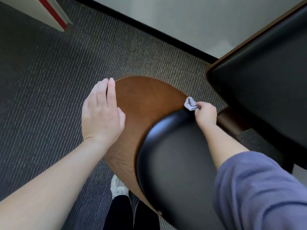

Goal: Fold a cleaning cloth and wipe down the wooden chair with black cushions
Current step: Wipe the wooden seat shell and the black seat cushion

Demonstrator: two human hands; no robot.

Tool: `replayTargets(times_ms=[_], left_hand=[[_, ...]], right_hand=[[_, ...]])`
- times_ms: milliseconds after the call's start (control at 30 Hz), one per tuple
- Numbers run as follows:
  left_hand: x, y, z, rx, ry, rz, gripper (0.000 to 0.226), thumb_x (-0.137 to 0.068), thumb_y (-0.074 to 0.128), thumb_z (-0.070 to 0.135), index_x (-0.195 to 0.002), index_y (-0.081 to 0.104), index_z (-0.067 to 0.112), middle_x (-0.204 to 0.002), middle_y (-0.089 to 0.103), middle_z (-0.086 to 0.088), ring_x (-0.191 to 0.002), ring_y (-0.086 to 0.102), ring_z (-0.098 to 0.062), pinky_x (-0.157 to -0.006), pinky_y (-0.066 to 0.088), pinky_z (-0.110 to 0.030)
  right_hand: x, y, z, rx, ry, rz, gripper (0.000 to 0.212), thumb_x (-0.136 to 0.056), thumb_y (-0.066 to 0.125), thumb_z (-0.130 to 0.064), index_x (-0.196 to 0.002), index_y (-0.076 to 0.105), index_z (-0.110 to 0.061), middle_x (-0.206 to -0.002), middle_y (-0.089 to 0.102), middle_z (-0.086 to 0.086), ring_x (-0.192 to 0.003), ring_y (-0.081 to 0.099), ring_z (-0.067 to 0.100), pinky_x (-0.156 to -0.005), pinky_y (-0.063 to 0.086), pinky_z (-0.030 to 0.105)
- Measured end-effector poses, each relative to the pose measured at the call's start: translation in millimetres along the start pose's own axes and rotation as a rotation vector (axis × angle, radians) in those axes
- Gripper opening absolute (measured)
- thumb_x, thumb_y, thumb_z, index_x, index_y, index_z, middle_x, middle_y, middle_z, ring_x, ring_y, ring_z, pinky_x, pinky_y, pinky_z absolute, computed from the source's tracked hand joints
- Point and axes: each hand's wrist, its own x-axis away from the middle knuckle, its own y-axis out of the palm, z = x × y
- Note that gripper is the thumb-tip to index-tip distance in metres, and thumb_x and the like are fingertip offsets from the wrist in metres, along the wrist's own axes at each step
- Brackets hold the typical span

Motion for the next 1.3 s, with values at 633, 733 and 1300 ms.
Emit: replayTargets(times_ms=[633,733,1300], left_hand=[[-1.1,4.5,-1.7,-0.037,0.01,0.061,0.072,-0.087,0.054,0.017,-0.149,0.025,-0.001,-0.148,0.037,-0.021,-0.136,0.037,-0.035,-0.105,0.041,-0.047],[-1.1,4.6,-2.1,-0.035,0.009,0.063,0.071,-0.087,0.055,0.017,-0.149,0.025,-0.001,-0.148,0.037,-0.021,-0.136,0.037,-0.034,-0.105,0.041,-0.047],[-1.3,3.5,-2.0,-0.017,0.016,0.035,0.071,-0.086,0.054,0.017,-0.148,0.025,-0.002,-0.147,0.038,-0.022,-0.135,0.037,-0.035,-0.107,0.039,-0.046]], right_hand=[[-14.9,6.9,-15.0,-0.03,-0.072,-0.016,0.015,-0.088,0.054,-0.006,-0.095,0.066,-0.009,-0.103,0.061,0.013,-0.096,0.058,0.03,-0.07,0.034,0.028],[-14.3,6.4,-29.3,-0.153,-0.079,-0.014,0.012,-0.086,0.055,-0.008,-0.087,0.064,-0.016,-0.097,0.061,0.009,-0.088,0.057,0.024,-0.07,0.033,0.026],[17.5,14.1,-90.0,-0.395,-0.246,-0.001,0.021,-0.085,0.054,-0.004,-0.096,0.065,-0.018,-0.096,0.056,0.0,-0.078,0.049,0.007,-0.067,0.033,0.009]])
